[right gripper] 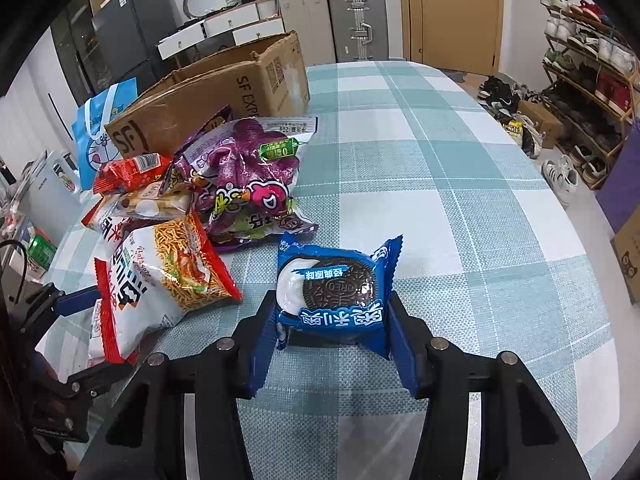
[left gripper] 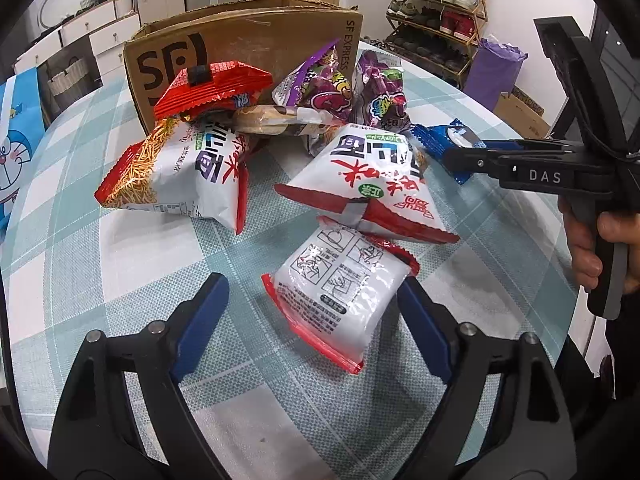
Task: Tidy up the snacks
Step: 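Grasp the white snack bag with left gripper while right grasps blue cookie pack, then lift and carry both held packs over the cardboard box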
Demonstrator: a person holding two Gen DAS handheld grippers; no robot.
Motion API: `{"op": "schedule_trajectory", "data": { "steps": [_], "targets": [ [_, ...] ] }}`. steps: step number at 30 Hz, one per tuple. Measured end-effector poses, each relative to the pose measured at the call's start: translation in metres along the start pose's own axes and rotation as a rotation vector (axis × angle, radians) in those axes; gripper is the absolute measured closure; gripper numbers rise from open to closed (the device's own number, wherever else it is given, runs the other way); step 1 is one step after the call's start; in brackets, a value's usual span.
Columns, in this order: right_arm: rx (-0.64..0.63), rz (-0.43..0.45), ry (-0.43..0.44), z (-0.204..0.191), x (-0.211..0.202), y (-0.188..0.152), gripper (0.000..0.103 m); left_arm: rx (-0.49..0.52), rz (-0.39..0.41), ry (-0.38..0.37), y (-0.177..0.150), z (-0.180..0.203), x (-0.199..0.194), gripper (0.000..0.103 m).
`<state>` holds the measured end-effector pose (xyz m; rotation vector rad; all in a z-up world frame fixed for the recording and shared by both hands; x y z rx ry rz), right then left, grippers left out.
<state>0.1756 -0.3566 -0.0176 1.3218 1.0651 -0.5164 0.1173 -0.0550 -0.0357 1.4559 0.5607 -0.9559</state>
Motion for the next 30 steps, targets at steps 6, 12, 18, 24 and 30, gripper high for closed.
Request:
{"op": "schedule_trajectory", "data": {
  "steps": [6, 12, 18, 24, 30],
  "targets": [
    [0.002, 0.019, 0.024, 0.0, -0.008, -0.006, 0.055, 0.006, 0.007, -0.012, -0.001, 0.0, -0.002, 0.025],
    [-0.005, 0.048, 0.04, 0.0, -0.018, -0.008, 0.055, 0.023, 0.019, -0.03, -0.001, 0.002, -0.004, 0.048],
    [0.002, 0.069, 0.051, 0.001, -0.025, -0.009, 0.055, 0.037, 0.029, -0.036, -0.004, 0.004, -0.009, 0.058],
    [0.0, 0.092, 0.074, 0.0, -0.031, -0.009, 0.055, 0.016, 0.063, -0.017, -0.011, 0.001, -0.02, 0.059],
    [-0.017, 0.147, 0.11, -0.006, -0.046, -0.008, 0.055, -0.01, 0.113, 0.0, -0.015, -0.006, -0.04, 0.059]
  ]
}}
Point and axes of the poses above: each gripper's, at about its wrist camera, not at the fingertips, and x roughly the way its jaws point, z to its right, y to its top, the point moved 1 cm from there along x, roughly the way its jaws point, and after that the axes turned 2 degrees about -z, right-handed, at the moved point
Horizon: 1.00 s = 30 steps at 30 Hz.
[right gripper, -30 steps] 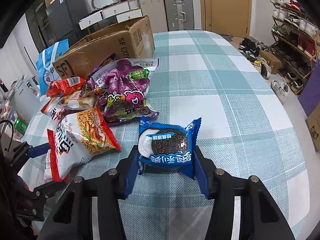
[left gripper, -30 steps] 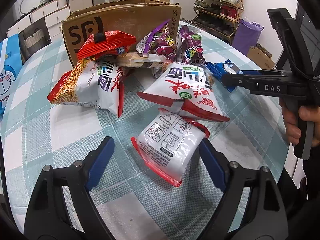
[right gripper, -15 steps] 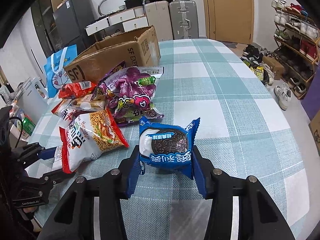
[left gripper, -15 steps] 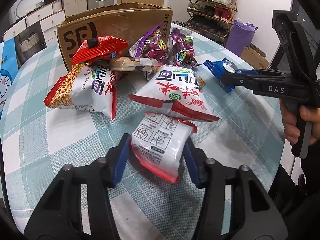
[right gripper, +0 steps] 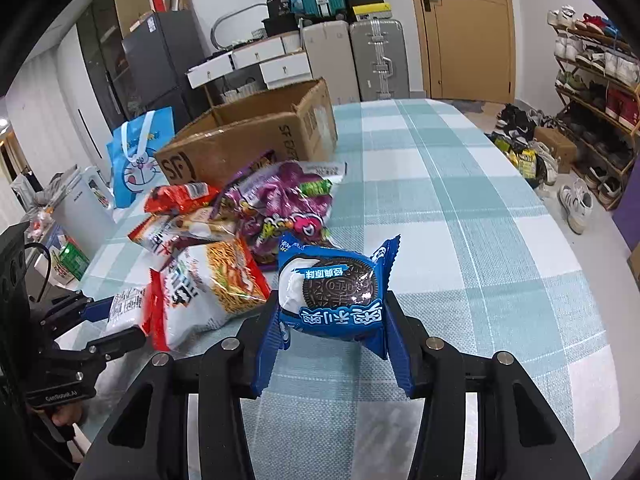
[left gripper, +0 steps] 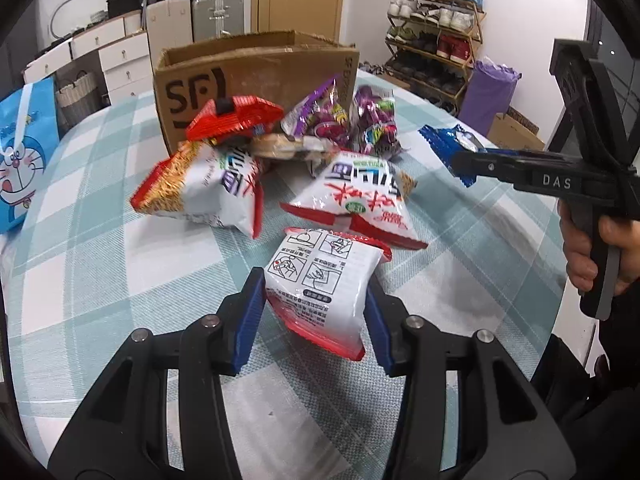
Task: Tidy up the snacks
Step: 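Lift and carry both held packs over the cardboard box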
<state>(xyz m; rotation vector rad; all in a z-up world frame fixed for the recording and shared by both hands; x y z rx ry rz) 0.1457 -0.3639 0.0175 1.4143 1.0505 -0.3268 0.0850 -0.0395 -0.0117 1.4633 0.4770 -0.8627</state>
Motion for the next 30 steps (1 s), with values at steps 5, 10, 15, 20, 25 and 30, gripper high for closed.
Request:
{"op": "schedule_trajectory", "data": {
  "steps": [5, 10, 15, 20, 25, 30],
  "targets": [
    [-0.035, 0.054, 0.028, -0.011, -0.014, 0.005, 0.055, -0.017, 0.079, 0.027, 0.006, -0.004, -0.024, 0.059],
    [-0.074, 0.103, 0.044, -0.026, -0.028, 0.014, 0.055, -0.044, 0.144, 0.056, 0.018, -0.009, -0.044, 0.059],
    [-0.093, 0.145, 0.058, -0.036, -0.037, 0.026, 0.055, -0.08, 0.199, 0.079, 0.034, -0.016, -0.056, 0.059],
    [-0.099, 0.177, 0.071, -0.043, -0.041, 0.042, 0.055, -0.119, 0.247, 0.098, 0.057, -0.025, -0.064, 0.059],
    [-0.093, 0.211, 0.086, -0.048, -0.043, 0.06, 0.055, -0.151, 0.282, 0.115, 0.08, -0.034, -0.069, 0.059],
    [-0.099, 0.233, 0.102, -0.055, -0.04, 0.076, 0.055, -0.161, 0.31, 0.135, 0.105, -0.041, -0.068, 0.059]
  ]
}}
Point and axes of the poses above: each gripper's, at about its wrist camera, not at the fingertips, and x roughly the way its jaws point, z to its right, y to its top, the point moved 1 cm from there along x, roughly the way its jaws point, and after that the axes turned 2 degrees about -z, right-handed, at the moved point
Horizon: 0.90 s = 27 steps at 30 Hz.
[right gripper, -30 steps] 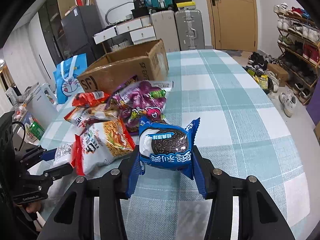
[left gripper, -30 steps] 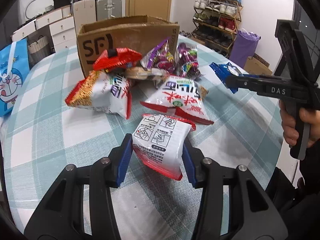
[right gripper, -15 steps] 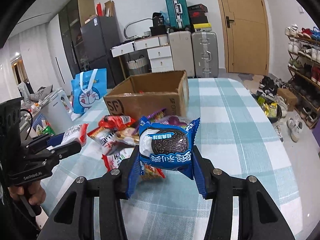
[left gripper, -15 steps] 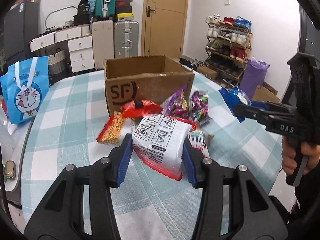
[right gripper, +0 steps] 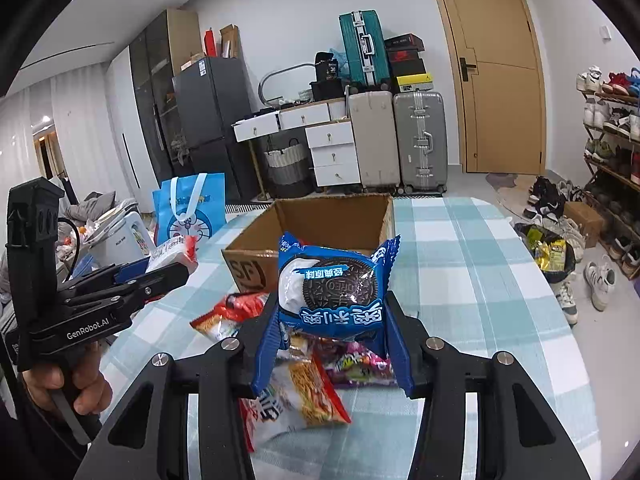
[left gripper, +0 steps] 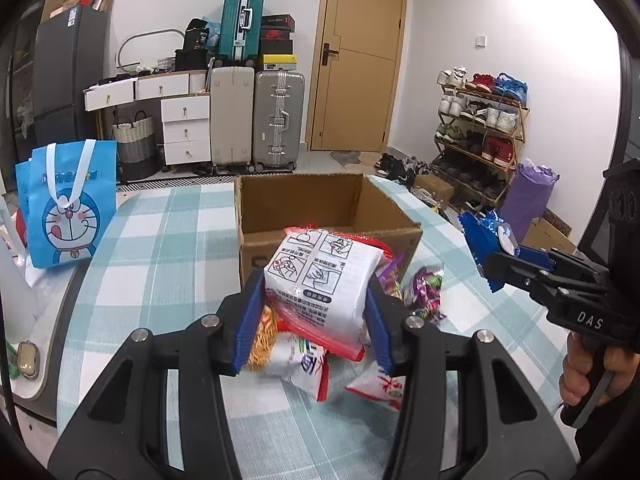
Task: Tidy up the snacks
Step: 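Lift and carry both held packs over the cardboard box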
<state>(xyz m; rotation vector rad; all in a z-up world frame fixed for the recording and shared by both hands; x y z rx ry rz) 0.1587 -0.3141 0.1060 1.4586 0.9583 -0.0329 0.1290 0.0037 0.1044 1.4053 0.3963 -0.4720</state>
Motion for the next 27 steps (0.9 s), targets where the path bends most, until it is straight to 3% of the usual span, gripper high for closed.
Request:
{"op": "schedule_trajectory", "data": {
  "steps": [9, 27],
  "targets": [
    [0.009, 0.011, 0.02, -0.003, 0.022, 0.019, 0.055, -0.015, 0.018, 0.021, 0.028, -0.004, 0.024, 0.059],
    [0.051, -0.027, 0.018, 0.013, 0.068, 0.034, 0.055, -0.029, -0.004, 0.043, 0.05, -0.016, 0.091, 0.059]
  ]
}}
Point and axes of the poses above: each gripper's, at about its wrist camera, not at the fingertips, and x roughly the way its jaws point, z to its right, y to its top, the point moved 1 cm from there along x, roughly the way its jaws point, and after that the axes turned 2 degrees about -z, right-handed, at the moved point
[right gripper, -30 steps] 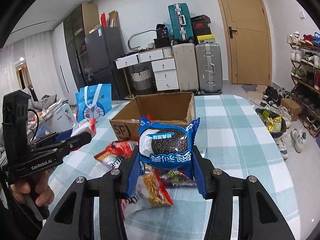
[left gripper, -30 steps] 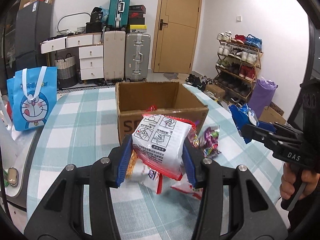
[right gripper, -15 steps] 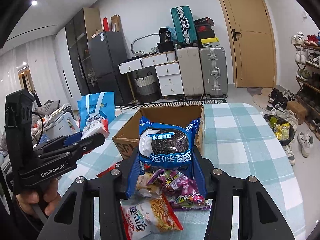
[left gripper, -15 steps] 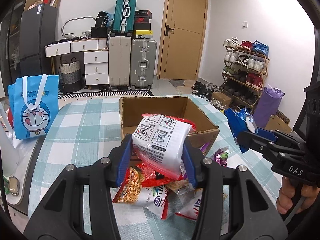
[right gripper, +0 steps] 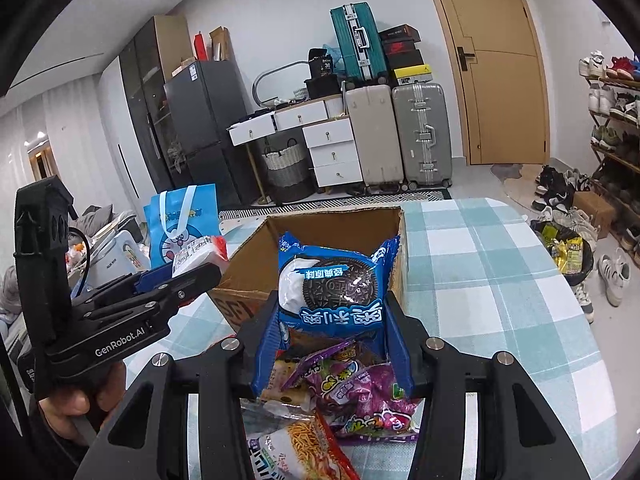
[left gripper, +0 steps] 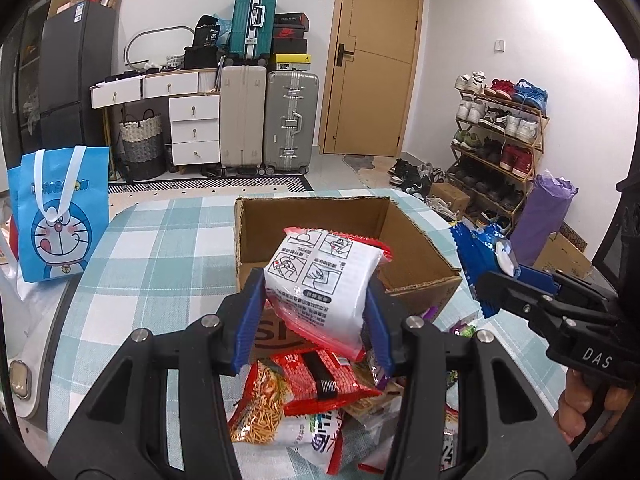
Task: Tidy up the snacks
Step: 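Lift and carry both held packs over the cardboard box, then open both grippers to drop the packs into the box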
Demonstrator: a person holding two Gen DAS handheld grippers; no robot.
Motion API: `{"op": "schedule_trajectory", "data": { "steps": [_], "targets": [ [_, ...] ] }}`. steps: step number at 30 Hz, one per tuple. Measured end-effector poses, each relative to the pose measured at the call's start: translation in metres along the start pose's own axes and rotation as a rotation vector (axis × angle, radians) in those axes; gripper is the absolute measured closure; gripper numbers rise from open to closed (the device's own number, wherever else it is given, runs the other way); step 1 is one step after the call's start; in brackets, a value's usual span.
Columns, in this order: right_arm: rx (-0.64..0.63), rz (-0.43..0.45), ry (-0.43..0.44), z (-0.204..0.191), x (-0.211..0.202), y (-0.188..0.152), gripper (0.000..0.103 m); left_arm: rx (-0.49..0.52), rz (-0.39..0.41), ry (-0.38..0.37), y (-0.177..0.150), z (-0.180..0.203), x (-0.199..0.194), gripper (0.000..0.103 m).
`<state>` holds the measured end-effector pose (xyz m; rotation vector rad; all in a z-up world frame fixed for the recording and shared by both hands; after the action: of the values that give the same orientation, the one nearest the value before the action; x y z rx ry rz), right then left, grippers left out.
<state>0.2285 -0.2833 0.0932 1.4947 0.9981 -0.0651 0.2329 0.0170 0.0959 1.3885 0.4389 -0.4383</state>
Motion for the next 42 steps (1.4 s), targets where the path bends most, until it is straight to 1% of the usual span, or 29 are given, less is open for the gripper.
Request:
{"op": "schedule_trajectory", "data": {
  "steps": [5, 12, 22, 33, 37, 39, 40, 42],
  "targets": [
    [-0.017, -0.013, -0.014, -0.001, 0.012, 0.002, 0.055, 0.004, -0.005, 0.019, 0.005, -0.003, 0.02, 0.059],
    [-0.011, -0.031, -0.016, 0.001, 0.029, 0.007, 0.055, 0.01, -0.032, 0.029, 0.005, -0.007, 0.046, 0.059],
    [-0.005, -0.058, -0.017, 0.005, 0.054, 0.015, 0.055, 0.027, -0.056, 0.04, 0.007, -0.002, 0.078, 0.059],
    [-0.002, -0.076, -0.018, 0.01, 0.066, 0.016, 0.054, 0.041, -0.082, 0.056, 0.012, -0.005, 0.111, 0.059],
    [-0.027, -0.058, -0.025, 0.007, 0.061, 0.017, 0.046, 0.043, -0.083, 0.061, 0.012, -0.006, 0.116, 0.058],
    [-0.045, -0.038, -0.025, 0.004, 0.055, 0.018, 0.038, 0.041, -0.074, 0.061, 0.013, -0.006, 0.115, 0.056],
    [-0.052, -0.029, -0.026, 0.003, 0.05, 0.019, 0.032, 0.042, -0.074, 0.057, 0.011, -0.004, 0.112, 0.055],
    [-0.061, -0.017, -0.033, 0.0, 0.042, 0.018, 0.024, 0.042, -0.076, 0.048, 0.012, -0.004, 0.107, 0.048]
  ]
}}
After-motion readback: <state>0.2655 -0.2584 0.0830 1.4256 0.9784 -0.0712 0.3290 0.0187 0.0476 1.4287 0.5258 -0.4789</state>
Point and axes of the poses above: each gripper's, at about its wrist camera, not at the fingertips, and x roughly the way its jaws point, z to its right, y to its top, the point moved 1 cm from there along x, roughly the way its jaws point, and after that the axes turned 2 degrees about -z, right-handed, at the moved point
